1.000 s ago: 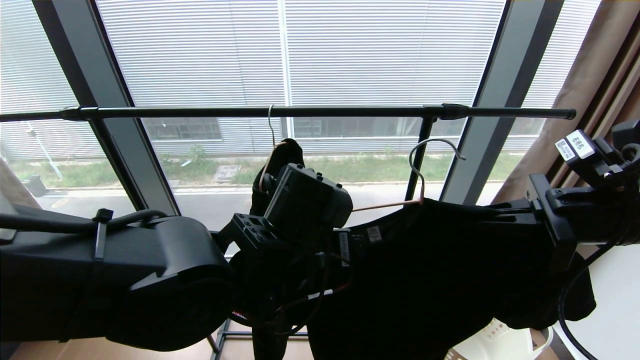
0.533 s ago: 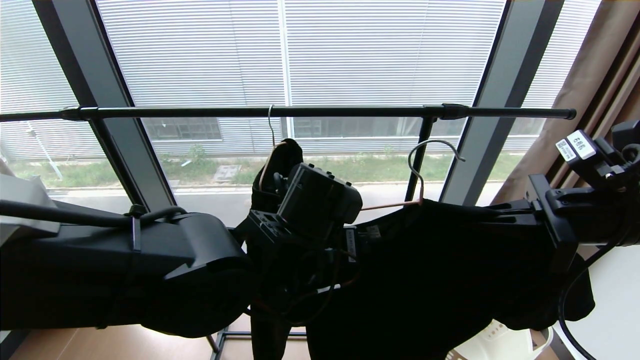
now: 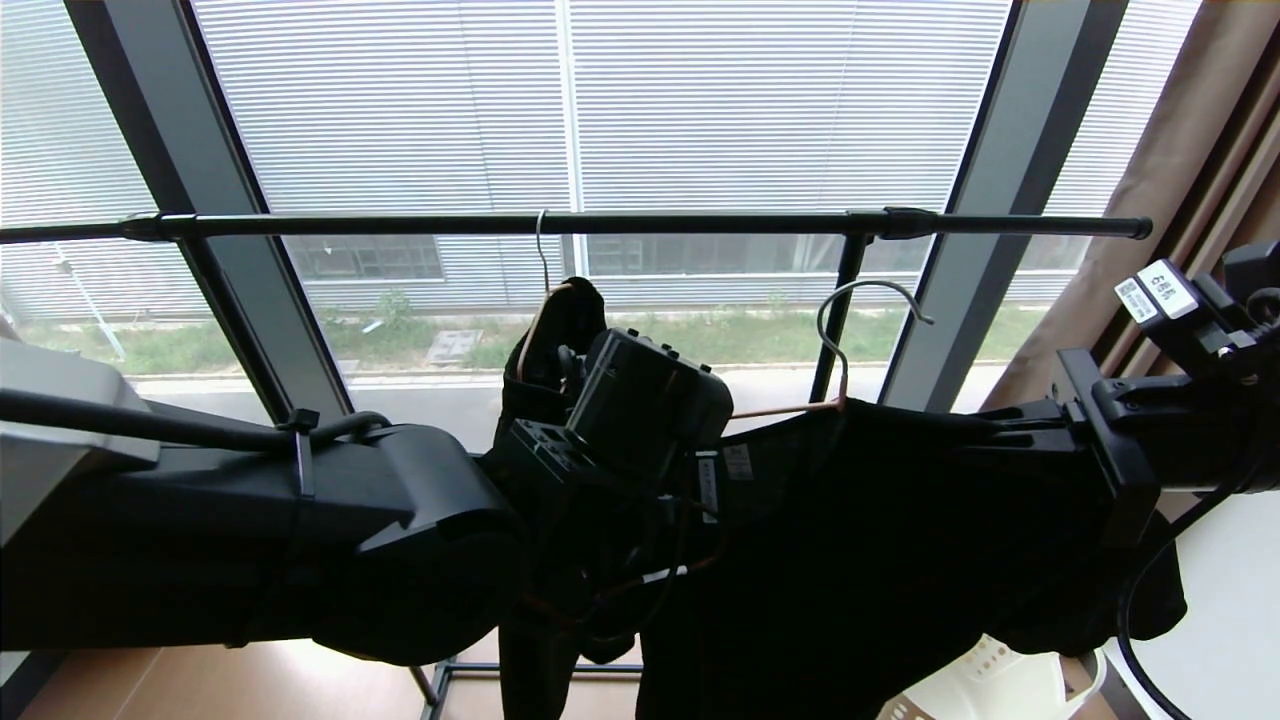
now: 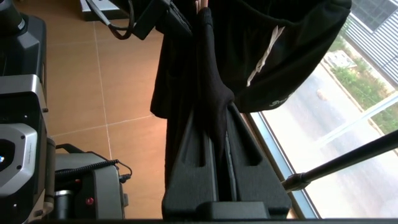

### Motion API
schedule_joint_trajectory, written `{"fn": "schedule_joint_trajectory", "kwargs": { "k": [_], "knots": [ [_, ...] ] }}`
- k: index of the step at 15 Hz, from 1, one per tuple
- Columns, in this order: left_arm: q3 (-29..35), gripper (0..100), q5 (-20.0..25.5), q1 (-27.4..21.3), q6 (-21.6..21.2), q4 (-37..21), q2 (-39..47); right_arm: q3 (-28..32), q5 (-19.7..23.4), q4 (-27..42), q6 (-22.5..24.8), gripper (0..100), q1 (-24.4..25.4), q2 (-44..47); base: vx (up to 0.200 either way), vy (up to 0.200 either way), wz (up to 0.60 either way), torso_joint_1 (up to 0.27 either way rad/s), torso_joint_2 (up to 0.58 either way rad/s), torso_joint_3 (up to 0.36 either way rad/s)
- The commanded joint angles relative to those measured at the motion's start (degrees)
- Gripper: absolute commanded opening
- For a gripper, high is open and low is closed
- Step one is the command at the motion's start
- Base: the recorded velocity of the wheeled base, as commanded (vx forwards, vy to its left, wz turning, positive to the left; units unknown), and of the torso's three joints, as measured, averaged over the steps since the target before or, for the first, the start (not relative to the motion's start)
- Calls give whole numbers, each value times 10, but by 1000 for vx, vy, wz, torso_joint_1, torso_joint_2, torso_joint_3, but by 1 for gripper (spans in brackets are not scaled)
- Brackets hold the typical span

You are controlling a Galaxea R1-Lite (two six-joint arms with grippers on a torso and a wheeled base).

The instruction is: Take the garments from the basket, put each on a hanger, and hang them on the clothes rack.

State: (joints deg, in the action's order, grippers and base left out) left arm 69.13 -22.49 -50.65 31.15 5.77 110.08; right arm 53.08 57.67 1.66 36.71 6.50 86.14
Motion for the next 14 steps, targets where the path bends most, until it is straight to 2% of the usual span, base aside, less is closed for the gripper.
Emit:
{"fn": "schedule_joint_trajectory", "kwargs": {
  "k": [1,4,5,14],
  "knots": [
    [-2,0,0,-1,1,0,-2,0,0,0,0,0,0,2,0,0,0,0,0,0],
    [-8,0,-1,-17,-10,-1,-21,1,0,0,0,0,-3,7,0,0,0,0,0,0],
    [-11,0,0,-22,-26,0,-29,1,0,0,0,0,-3,9,0,0,0,0,0,0],
    [7,0,7,-32,-85,2,-41,-2,0,1,0,0,11,35,0,0,0,0,0,0]
  ]
}}
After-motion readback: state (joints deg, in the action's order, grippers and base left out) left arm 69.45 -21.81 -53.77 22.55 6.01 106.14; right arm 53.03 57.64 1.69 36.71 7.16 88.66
